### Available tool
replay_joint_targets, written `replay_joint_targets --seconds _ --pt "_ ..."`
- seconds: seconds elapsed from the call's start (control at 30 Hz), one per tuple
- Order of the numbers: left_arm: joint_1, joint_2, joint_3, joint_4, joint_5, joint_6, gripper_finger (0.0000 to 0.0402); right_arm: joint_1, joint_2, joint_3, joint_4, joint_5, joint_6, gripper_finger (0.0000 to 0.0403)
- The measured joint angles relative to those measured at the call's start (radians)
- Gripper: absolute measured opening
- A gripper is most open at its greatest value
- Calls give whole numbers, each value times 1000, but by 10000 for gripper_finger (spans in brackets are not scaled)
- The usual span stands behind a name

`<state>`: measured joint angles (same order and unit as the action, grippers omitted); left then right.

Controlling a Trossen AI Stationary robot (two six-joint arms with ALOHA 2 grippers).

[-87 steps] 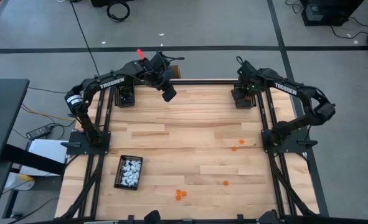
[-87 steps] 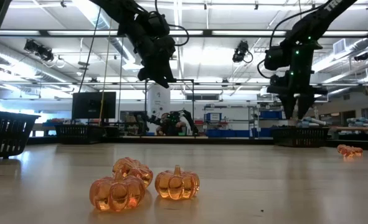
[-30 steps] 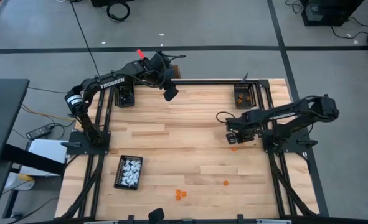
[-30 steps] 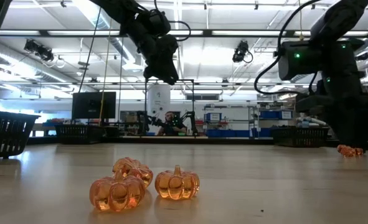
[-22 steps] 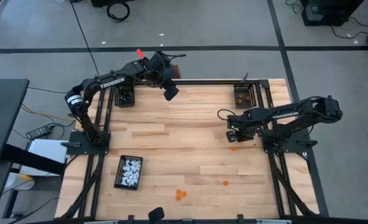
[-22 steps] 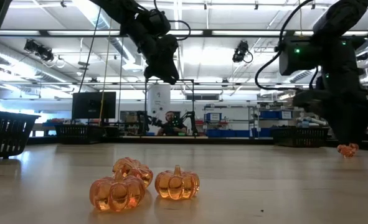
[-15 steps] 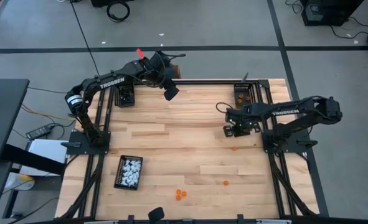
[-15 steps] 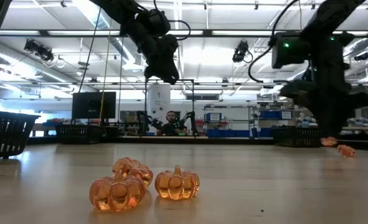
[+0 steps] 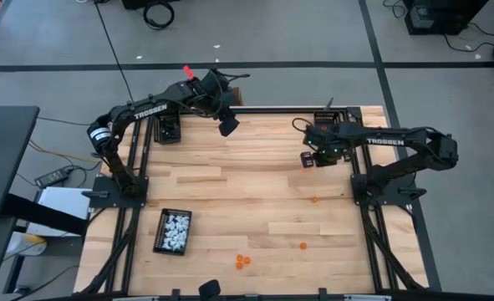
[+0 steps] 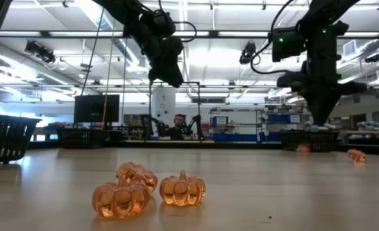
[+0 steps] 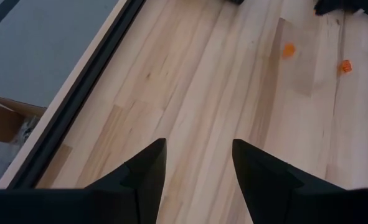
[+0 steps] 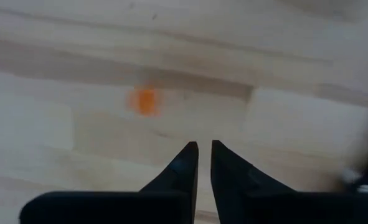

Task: Sort Halloween decoration
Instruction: Put the orange pumpkin toy into the top right black basket

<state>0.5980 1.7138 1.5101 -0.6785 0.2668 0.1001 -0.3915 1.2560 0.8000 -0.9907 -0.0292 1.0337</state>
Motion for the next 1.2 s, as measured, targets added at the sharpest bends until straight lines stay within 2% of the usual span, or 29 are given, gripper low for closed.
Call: replay_joint_targets --seconds 0.23,0.43,0.53,0.67,0.77,0.9,1.03,1.2 --pt "0 0 0 -24 0 24 194 -93 0 56 -151 90 -94 33" --pt "0 0 0 -30 0 26 194 -181 1 58 -139 93 -165 27" --pt "0 0 0 -31 0 26 194 -200 1 58 -44 62 -219 45" --pt "4 0 0 -29 0 42 194 -194 24 58 271 -63 -251 98" --pt "6 -1 -28 -16 20 111 194 -157 105 68 520 -124 -248 142" --pt "34 -1 -159 70 167 172 194 -91 276 136 707 -85 -326 188" --pt "63 1 -290 105 211 130 194 -39 447 253 799 13 -490 207" --pt "73 1 -370 96 215 79 194 -21 644 435 769 -46 -532 207"
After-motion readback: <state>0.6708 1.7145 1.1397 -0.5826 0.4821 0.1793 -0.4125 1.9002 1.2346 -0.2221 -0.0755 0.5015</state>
